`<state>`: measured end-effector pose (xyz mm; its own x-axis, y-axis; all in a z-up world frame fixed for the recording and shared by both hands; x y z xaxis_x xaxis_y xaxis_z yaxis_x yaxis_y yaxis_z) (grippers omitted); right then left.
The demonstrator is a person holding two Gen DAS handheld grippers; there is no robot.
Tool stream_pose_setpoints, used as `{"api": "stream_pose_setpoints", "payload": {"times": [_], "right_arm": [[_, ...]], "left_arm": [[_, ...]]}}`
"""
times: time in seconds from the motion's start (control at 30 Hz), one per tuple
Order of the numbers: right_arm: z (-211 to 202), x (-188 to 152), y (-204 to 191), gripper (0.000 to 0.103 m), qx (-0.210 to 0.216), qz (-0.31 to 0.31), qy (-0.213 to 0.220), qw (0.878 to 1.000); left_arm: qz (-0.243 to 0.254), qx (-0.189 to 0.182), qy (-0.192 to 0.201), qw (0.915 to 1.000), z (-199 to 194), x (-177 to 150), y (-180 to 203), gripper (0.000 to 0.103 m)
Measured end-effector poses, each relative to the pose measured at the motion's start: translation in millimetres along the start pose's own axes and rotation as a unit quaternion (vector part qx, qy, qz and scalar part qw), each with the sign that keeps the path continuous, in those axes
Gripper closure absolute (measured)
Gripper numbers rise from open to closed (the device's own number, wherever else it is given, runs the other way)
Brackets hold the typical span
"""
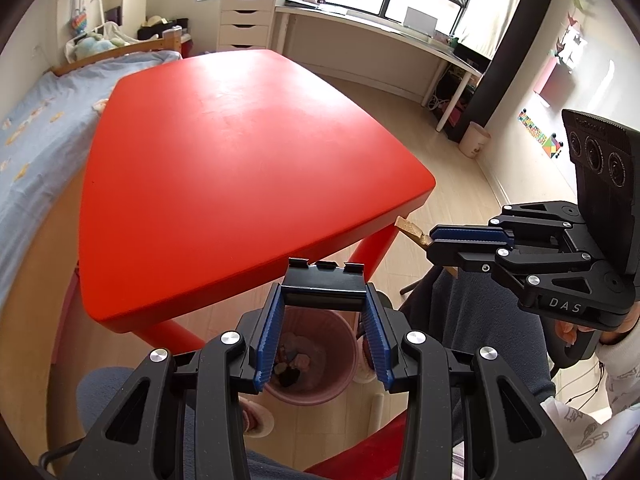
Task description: Collect trash
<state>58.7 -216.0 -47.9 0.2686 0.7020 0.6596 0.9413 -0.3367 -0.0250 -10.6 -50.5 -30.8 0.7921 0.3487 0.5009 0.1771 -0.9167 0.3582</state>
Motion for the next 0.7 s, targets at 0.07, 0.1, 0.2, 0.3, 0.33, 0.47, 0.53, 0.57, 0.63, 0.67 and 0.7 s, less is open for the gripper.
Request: {"api": "stream_pose_setpoints", "payload": {"times": [0.07,0.1,0.2,0.3,0.33,0.47,0.53,0.57,0.63,0.67,0.7], "right_arm": [[-0.7,-1.3,0.3,0.091,-0.001,0.000,0.001,1.000],[-0.5,-1.7,1.0,0.090,-0.001,0.001,0.001,1.000],[0.5,-2.2,1.5,0.043,-0.016,0.001,-0.005,1.000],[-2.6,-3.0,4.6,0.016,-0.021,0.007,0.005,1.000],[-2.4,-3.0,5.4,0.012,-0.026,0.007,0.004,1.000],[-0.7,-4.5,10.2,0.007,-0.032,0.019,-0.002,0.999],[-0.2,-4.8,11.5,0.006,-0.032,0.023,-0.003,0.999],[-0.3,-4.7,12.0,0.005,-0.029,0.025,-0.002,0.999],[-0.3,-3.8,11.9,0.004,-0.027,0.029,-0.003,0.999],[0.4,-2.2,11.2,0.004,-0.027,0.030,-0.003,0.999],[0.1,-2.4,11.5,0.004,-0.026,0.031,-0.003,0.999]], "left_arm": [[0.003,0.000,0.000,1.0000,-0.1,0.0,0.8,0.064],[0.004,0.000,0.001,1.0000,-0.3,0.2,0.8,0.063],[0.002,0.005,0.006,1.0000,0.7,0.9,0.5,0.034],[-0.009,0.006,0.021,0.9997,-2.6,2.3,-4.0,0.013],[-0.010,0.013,0.021,0.9996,-2.0,2.9,-5.3,0.011],[-0.019,0.020,0.021,0.9994,-1.3,3.9,-10.3,0.008],[-0.021,0.021,0.022,0.9993,-1.4,3.9,-11.0,0.008],[-0.022,0.019,0.021,0.9993,-1.3,4.0,-11.4,0.008],[-0.023,0.019,0.024,0.9993,-1.8,3.8,-11.8,0.008],[-0.024,0.018,0.026,0.9992,-2.2,4.0,-12.3,0.008],[-0.025,0.017,0.028,0.9992,-2.9,4.1,-12.5,0.008]]}}
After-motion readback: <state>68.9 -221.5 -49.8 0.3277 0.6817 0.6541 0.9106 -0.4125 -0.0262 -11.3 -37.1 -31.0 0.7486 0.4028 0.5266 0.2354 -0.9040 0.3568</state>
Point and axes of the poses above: each gripper's, at about its wrist camera, not at the fingertips, and z roughly the way its jaws point, y to its right, x to its top, the point moved 1 cm from there along z, roughly the way its jaws point, and after that the axes turned 15 degrees about -z, right-handed, at the moved point
